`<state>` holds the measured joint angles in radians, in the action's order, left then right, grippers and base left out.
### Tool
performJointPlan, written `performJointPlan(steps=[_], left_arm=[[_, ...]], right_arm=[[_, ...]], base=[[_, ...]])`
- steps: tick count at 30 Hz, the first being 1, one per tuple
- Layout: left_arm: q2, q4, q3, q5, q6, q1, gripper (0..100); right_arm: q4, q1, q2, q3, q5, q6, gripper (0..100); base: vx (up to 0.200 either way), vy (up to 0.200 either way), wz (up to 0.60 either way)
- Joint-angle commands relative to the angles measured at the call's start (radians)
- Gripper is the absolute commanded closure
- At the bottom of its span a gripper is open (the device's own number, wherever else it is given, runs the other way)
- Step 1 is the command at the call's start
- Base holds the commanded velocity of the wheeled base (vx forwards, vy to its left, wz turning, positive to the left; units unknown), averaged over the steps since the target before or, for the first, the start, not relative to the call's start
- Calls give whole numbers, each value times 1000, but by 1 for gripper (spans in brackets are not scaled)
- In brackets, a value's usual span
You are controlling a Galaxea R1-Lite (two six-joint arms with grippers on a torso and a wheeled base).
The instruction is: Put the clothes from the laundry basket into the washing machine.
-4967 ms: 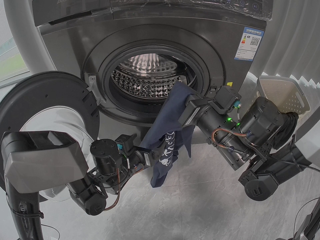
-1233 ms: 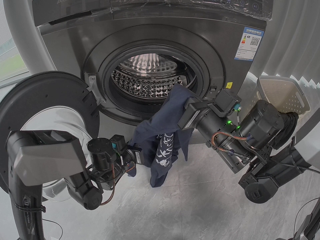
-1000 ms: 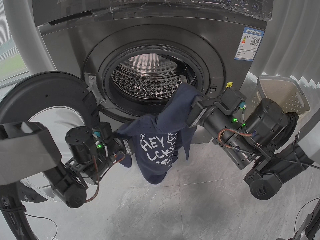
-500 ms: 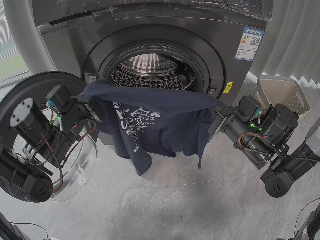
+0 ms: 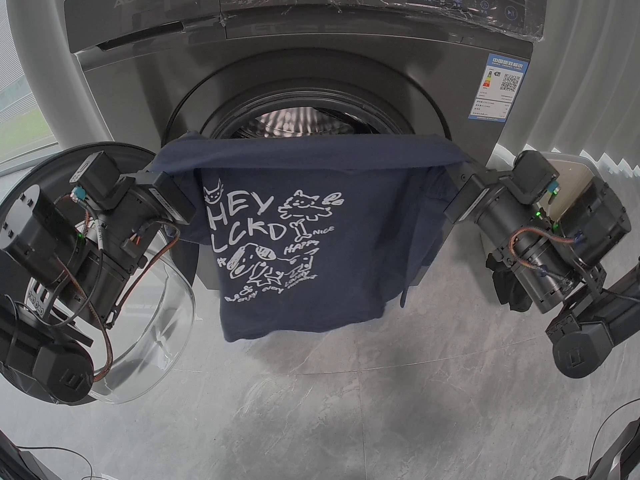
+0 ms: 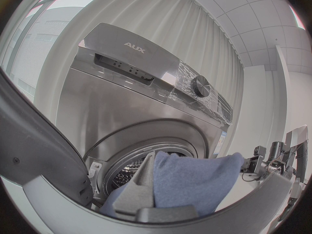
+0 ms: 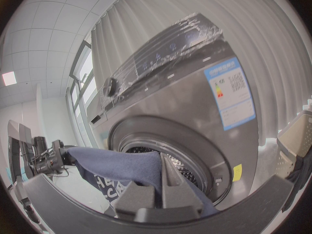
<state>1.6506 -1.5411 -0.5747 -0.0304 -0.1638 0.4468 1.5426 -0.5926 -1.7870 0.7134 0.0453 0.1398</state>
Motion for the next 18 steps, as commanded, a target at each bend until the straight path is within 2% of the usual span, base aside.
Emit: performJointPlan(steps=[1,18], left_arm=[[-6,-1,-1,-2,0,1,100],[-12,1,7,-2,0,3,100]], right_arm=[[1,2,49,3,18,-2,100],[1,-12,86,-25,44,1,100]], base=[[0,0,0],[0,0,0]])
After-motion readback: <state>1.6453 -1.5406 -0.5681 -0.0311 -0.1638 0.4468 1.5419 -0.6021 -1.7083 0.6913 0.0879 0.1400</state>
